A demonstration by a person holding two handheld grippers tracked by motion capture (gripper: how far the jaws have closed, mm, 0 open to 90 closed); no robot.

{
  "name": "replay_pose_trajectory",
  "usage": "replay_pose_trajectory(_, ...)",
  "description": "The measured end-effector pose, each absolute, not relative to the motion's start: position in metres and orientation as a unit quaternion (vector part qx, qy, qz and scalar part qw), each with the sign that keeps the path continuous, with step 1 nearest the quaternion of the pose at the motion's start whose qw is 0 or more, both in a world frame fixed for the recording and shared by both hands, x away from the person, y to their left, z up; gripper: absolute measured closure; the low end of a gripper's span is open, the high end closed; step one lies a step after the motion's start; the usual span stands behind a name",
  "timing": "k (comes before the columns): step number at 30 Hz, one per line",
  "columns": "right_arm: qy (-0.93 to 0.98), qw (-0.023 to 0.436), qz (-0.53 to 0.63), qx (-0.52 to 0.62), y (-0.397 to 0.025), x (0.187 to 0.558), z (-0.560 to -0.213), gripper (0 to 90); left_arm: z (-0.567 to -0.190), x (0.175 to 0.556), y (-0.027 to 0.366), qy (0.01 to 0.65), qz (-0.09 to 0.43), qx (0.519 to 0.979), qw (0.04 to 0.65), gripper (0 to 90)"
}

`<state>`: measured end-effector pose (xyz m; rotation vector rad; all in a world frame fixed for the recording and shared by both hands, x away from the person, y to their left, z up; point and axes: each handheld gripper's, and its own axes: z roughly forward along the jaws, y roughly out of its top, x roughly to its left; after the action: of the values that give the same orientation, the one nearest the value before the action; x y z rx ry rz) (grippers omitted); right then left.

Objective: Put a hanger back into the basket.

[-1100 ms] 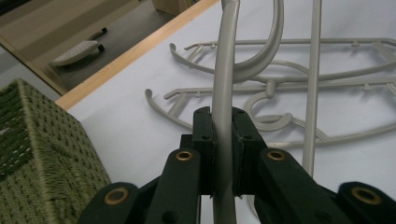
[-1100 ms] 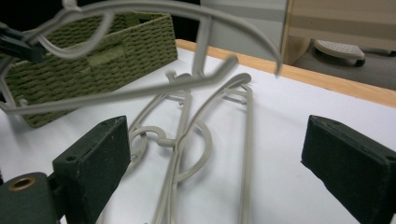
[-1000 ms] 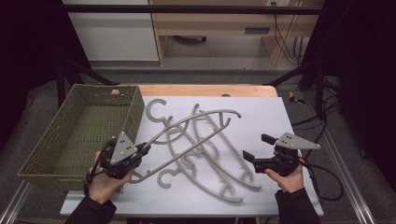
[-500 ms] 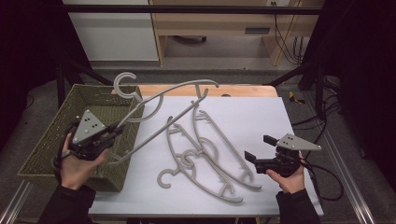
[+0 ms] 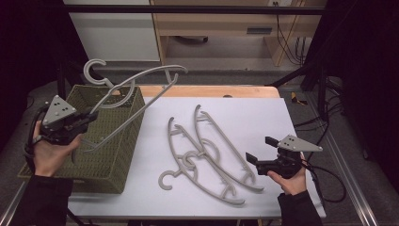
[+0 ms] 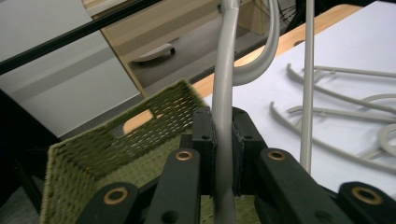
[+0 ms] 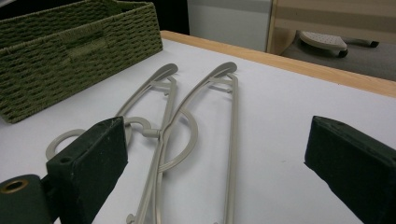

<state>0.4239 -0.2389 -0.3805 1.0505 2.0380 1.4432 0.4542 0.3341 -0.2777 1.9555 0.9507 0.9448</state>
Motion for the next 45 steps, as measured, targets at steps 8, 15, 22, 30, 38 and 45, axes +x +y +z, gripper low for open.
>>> replay_pose_trajectory(8, 0.737, 0.214, 0.518, 0.377, -0.238, 0.425, -0.381, 5.9, -0.292, 0.462, 0.368, 0.398, 0.374, 0.759, 0.355, 81.9)
replay_pose_trajectory(15, 0.738, 0.213, 0.517, 0.378, -0.237, 0.425, -0.382, 5.9, -0.303, 0.464, 0.398, 0.422, 0.379, 0.752, 0.335, 81.8)
replay_pose_trajectory(22, 0.739, 0.212, 0.516, 0.379, -0.237, 0.426, -0.382, 5.9, -0.312, 0.462, 0.422, 0.431, 0.386, 0.752, 0.317, 81.8)
replay_pose_trajectory(30, 0.742, 0.211, 0.513, 0.377, -0.236, 0.427, -0.383, 6.0, -0.322, 0.459, 0.446, 0.446, 0.383, 0.751, 0.3, 81.7)
replay_pose_trajectory(38, 0.741, 0.208, 0.514, 0.378, -0.236, 0.426, -0.383, 6.2, -0.328, 0.463, 0.448, 0.445, 0.386, 0.755, 0.287, 81.6)
replay_pose_trajectory(45, 0.744, 0.207, 0.512, 0.375, -0.235, 0.426, -0.384, 6.4, -0.344, 0.47, 0.446, 0.445, 0.375, 0.772, 0.256, 81.5)
